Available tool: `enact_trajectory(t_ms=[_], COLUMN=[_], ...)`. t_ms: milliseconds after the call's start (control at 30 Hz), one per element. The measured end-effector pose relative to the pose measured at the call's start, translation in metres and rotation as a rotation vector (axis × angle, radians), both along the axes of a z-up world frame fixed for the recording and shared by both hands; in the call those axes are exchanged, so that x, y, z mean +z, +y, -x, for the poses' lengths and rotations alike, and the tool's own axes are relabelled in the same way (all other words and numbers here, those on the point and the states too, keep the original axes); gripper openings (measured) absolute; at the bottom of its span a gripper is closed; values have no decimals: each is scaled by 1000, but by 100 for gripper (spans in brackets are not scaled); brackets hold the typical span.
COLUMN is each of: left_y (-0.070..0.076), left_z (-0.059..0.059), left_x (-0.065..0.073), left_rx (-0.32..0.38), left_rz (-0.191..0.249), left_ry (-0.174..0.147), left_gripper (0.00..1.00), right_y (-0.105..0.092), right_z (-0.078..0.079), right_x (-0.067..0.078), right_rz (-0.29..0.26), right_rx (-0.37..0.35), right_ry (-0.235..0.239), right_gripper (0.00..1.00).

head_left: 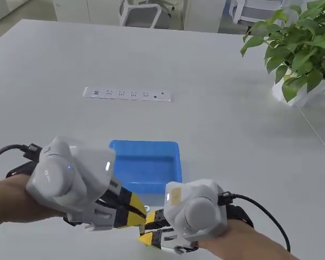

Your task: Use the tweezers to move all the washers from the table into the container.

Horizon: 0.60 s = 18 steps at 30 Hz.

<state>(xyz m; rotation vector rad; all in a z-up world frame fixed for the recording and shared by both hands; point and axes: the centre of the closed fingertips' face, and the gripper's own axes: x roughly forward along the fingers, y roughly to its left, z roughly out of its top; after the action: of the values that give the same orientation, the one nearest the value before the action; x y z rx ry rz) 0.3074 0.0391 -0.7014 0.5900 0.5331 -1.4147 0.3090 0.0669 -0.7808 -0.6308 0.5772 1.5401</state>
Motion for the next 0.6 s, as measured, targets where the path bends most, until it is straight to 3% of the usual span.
enact_trajectory(t_ms=[167, 600], left_y=[-1, 4], left_z=[-1, -1], left_x=[1, 2], left_rx=[9, 13], left_rz=[14, 1], left_ry=[0, 5], left_gripper=[5, 5], right_y=[0, -2], right_z=[-1, -6], right_x=[0, 2], right_rz=[-1, 16], right_rx=[-1, 7], right_ry=[-8, -43], right_gripper=[13, 21])
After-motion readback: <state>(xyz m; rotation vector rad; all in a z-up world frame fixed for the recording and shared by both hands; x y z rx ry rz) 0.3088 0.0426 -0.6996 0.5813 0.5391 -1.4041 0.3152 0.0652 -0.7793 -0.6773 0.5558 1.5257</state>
